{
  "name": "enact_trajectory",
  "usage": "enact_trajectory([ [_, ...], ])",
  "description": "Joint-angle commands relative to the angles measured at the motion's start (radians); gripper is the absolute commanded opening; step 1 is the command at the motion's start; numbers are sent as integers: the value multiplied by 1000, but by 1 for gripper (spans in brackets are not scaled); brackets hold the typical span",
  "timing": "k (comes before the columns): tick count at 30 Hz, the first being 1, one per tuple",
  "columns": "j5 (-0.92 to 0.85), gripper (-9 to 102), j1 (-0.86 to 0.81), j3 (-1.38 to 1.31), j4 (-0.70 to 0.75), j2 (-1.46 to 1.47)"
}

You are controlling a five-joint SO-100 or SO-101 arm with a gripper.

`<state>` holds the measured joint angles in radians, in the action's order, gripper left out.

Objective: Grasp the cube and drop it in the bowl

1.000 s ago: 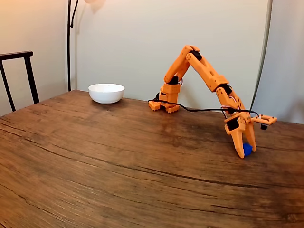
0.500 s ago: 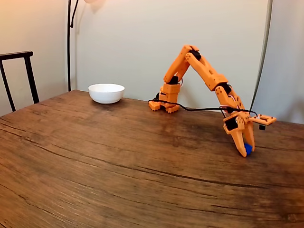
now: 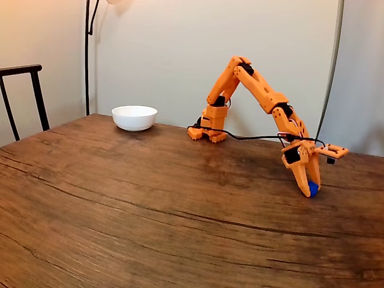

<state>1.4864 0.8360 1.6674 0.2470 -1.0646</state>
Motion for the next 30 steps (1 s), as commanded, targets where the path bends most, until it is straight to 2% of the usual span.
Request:
enact_trajectory([
  [1, -11, 19, -3, 0, 23, 9],
  [4, -11, 19, -6, 0, 23, 9],
  [9, -11, 7, -9, 0, 23, 9],
  [20, 5, 5, -41, -17, 40, -40],
  [30, 86, 5, -126, -38, 431, -314],
])
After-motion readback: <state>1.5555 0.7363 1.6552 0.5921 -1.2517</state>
